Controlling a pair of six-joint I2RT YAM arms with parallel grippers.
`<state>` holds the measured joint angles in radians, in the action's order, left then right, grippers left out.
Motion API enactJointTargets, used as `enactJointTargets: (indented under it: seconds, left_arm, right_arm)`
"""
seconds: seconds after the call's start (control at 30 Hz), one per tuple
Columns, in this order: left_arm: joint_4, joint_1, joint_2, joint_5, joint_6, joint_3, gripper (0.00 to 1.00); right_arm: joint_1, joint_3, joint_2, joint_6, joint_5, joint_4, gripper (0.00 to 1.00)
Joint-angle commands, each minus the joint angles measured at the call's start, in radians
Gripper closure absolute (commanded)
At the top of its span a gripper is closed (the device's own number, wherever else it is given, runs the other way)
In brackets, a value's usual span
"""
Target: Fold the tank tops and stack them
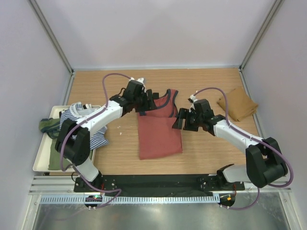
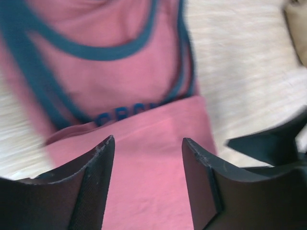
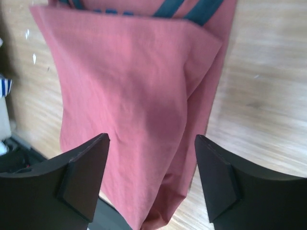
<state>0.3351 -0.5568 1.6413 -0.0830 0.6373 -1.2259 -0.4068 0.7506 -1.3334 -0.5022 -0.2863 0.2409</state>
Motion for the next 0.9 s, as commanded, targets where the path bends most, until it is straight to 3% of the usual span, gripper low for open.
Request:
enactJointTargets:
  seconds: [0.0, 0.23, 0.43, 0.57, 0.63, 0.87]
  left_arm:
    - [-0.033, -0.041, 0.083, -0.150, -0.022, -0.095, 0.42]
    - [-0.042, -0.066, 0.301, -0.382, 0.001, -0.188, 0.47]
    - [-0.082, -0.098, 0.351, -0.419, 0.013, -0.188, 0.51]
    - [-0.090, -0.110, 0.359, -0.396, 0.009, -0.182, 0.51]
    - [-0.088, -0.112, 0.376, -0.380, 0.007, -0.179, 0.52]
    - [-0.090, -0.112, 0.387, -0.219, 0.015, -0.146, 0.54]
  right_arm:
    - [0.006, -0.048, 0.010, -0.042, -0.163, -0.135, 0.21]
    - [0.008, -0.177, 0.049, -0.108, -0.293, -0.262, 0.16]
    - [0.006, -0.244, 0.115, -0.127, -0.361, -0.273, 0.19]
    - [0.006, -0.289, 0.178, -0.133, -0.373, -0.253, 0.22]
    - [0.005, -0.309, 0.203, -0.140, -0.382, -0.247, 0.28]
    - [0.005, -0.405, 0.250, -0.151, -0.389, -0.213, 0.27]
